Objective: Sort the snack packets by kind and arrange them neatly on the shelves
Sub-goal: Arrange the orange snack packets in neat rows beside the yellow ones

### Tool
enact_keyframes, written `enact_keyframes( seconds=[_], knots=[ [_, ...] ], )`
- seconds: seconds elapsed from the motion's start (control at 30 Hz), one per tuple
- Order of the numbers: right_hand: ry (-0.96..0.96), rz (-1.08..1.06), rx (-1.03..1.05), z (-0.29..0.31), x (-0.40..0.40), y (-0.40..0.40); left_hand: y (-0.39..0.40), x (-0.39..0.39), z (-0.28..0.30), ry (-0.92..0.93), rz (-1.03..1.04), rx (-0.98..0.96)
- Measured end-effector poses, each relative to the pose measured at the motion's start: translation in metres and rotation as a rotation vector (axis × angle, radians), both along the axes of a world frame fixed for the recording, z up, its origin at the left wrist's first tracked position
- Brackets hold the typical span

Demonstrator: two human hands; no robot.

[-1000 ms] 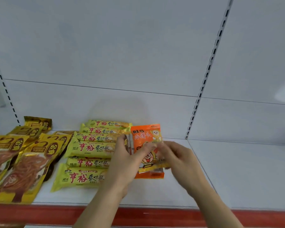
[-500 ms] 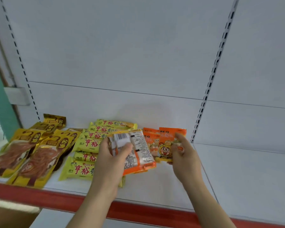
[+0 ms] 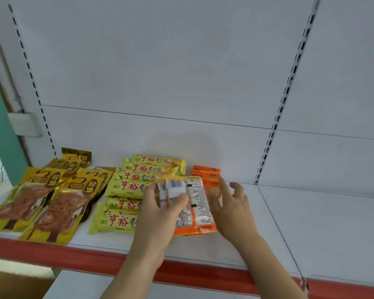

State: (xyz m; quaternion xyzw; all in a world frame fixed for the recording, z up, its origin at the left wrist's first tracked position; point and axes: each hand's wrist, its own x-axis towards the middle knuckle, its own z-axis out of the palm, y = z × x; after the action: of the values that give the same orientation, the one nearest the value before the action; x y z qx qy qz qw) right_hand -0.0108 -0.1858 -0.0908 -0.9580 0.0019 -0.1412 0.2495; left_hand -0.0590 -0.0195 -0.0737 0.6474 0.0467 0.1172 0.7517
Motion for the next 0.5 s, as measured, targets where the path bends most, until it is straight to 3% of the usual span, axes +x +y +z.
enact_keyframes(
  seconds=[0.03,0.1,0.2,0.33,0.4,0.5],
  knots=[
    [-0.082,-0.026,0.185,0.006,-0.007,-0.002,0.0,0.0,0.0,-0.009,-0.016,0.021],
    [-0.059,0.034,0.479,0.019,-0.024,-0.002,-0.002,0.001,0.001,-0.026,-0.043,0.056],
    [0.143,0.208,0.586,0.031,-0.048,0.005,-0.007,0.005,-0.001,-0.021,-0.016,0.12],
    [-0.142,0.107,0.79,0.041,-0.052,-0.011,-0.006,0.006,-0.002,0.015,0.006,0.086],
    [-0.284,0.172,0.798,0.044,-0.051,-0.017,-0.005,0.005,0.003,0.062,-0.055,0.012],
    [-0.279,0.35,0.56,0.028,-0.044,-0.017,-0.006,0.004,0.017,0.158,-0.247,-0.207]
  ],
)
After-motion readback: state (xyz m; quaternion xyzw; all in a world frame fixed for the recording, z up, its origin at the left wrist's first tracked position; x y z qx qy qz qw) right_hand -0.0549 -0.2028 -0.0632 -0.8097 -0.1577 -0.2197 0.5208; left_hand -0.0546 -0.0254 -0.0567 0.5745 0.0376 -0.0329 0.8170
